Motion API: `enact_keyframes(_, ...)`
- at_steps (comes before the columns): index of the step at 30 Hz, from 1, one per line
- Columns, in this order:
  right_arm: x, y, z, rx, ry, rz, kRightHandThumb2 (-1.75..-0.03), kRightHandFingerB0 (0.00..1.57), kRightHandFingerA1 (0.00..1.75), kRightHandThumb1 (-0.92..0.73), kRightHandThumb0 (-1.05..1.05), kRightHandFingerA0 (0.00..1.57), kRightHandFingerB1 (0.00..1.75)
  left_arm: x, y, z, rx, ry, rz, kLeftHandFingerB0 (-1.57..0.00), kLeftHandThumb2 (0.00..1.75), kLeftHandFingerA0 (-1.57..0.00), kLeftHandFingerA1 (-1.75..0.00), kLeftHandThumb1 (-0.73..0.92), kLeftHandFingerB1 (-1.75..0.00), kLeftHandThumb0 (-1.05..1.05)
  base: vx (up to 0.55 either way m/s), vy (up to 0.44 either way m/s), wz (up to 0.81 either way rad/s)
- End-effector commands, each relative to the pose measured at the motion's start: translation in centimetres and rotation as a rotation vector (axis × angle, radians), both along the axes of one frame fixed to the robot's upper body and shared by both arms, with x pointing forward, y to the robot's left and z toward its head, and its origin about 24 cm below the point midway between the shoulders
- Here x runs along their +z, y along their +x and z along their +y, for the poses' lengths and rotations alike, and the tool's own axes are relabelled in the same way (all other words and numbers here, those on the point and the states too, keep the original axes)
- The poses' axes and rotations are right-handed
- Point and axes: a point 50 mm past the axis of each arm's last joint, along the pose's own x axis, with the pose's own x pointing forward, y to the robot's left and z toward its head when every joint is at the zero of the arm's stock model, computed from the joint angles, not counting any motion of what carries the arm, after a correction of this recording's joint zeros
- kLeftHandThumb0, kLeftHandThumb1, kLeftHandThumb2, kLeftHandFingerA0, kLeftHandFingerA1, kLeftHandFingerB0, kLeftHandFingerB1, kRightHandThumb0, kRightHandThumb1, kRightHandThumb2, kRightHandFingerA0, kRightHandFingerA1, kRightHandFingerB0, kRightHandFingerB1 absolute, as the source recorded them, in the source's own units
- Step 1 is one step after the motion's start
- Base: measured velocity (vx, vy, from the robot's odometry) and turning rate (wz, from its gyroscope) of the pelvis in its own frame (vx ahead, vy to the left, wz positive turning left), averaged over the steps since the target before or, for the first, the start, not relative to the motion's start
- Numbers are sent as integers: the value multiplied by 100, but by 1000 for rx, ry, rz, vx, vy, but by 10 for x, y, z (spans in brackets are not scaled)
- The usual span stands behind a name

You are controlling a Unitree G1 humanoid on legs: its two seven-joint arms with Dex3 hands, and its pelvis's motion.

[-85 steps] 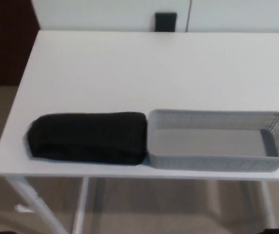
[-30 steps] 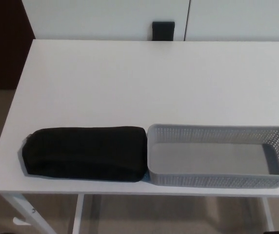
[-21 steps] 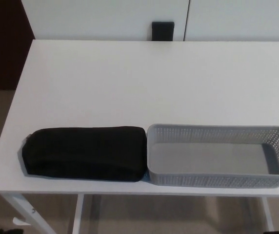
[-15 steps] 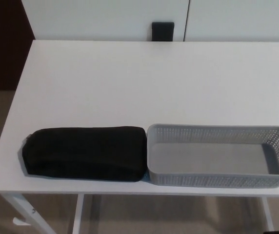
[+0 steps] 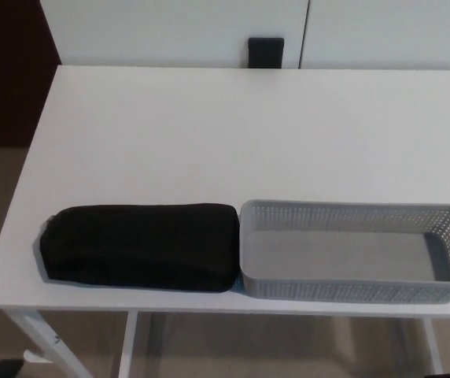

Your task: The robot walk towards a table in front and pick up a black pencil case on the left hand side and put the pencil case into a small container on the right hand side

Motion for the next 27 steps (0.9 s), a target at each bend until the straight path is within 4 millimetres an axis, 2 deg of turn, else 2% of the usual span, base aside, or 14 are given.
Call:
enact_keyframes(1,3,7,-12,-52,-1,-1,-55,83,49,-41,-68,103,44,184,5,-72,-746,-469,-560,-29,106,-45,-55,65,-51,-90,0,0,0)
enact_keyframes(2,3,7,-12,-52,-2,-2,-55,83,49,-41,-68,103,44,186,7,-74,-762,-482,-641,-29,106,-45,-55,65,-51,-90,0,0,0)
enact_keyframes(3,3,7,-12,-52,-4,-2,-55,83,49,-40,-68,103,44,187,12,-76,-764,-443,-630,-29,63,-47,-41,75,-34,-92,0,0,0)
enact_keyframes(4,3,7,-12,-62,0,2,-54,84,49,-39,-67,104,44,183,25,-79,-783,-431,-655,-14,84,-25,-43,44,-37,-83,0,0,0)
enact_keyframes(8,2,4,-11,-70,11,5,-54,84,49,-39,-67,105,44,179,43,-87,-694,-262,-635,-17,54,-18,-30,43,-28,-60,0,0,0)
enact_keyframes(10,1,4,-9,-59,10,7,-71,81,57,-26,-75,102,52,179,68,-94,-631,-79,-696,-11,74,-6,-24,38,-33,-62,0,0,0)
enact_keyframes(15,3,9,-8,-41,12,-10,-55,85,50,-40,-68,105,44,169,111,-102,-530,164,-760,-8,56,0,-31,50,-26,-69,0,0,1)
enact_keyframes(17,2,9,-8,-42,-2,-5,-55,85,50,-40,-68,106,44,162,123,-106,-516,252,-735,-10,79,-1,-11,41,-20,-66,0,0,0)
enact_keyframes(18,3,10,-7,-36,-8,-7,-72,81,58,-28,-74,102,53,156,130,-108,-514,296,-716,-11,77,0,-9,41,-20,-66,0,0,0)
enact_keyframes(19,4,11,-7,-32,-11,-9,-55,83,50,-40,-67,105,44,150,135,-110,-519,327,-700,-14,77,0,-3,45,-16,-72,0,0,0)
enact_keyframes(22,4,12,-6,-34,4,-24,-72,80,57,-27,-74,100,53,117,156,-120,-536,446,-601,-8,81,0,0,47,-5,-76,0,0,0)
enact_keyframes(23,4,12,-6,-30,0,-24,-54,84,49,-40,-68,105,44,108,160,-122,-538,459,-566,-6,80,0,-2,45,-5,-74,0,0,0)
enact_keyframes(24,4,12,-6,-24,-6,-25,-72,81,57,-27,-75,101,53,99,162,-123,-538,470,-533,-2,80,0,-4,43,-5,-72,0,0,0)
enact_keyframes(27,4,12,-5,-24,-4,-21,-55,83,49,-40,-68,105,44,81,169,-124,-541,517,-453,0,79,0,-3,41,-3,-68,0,0,0)
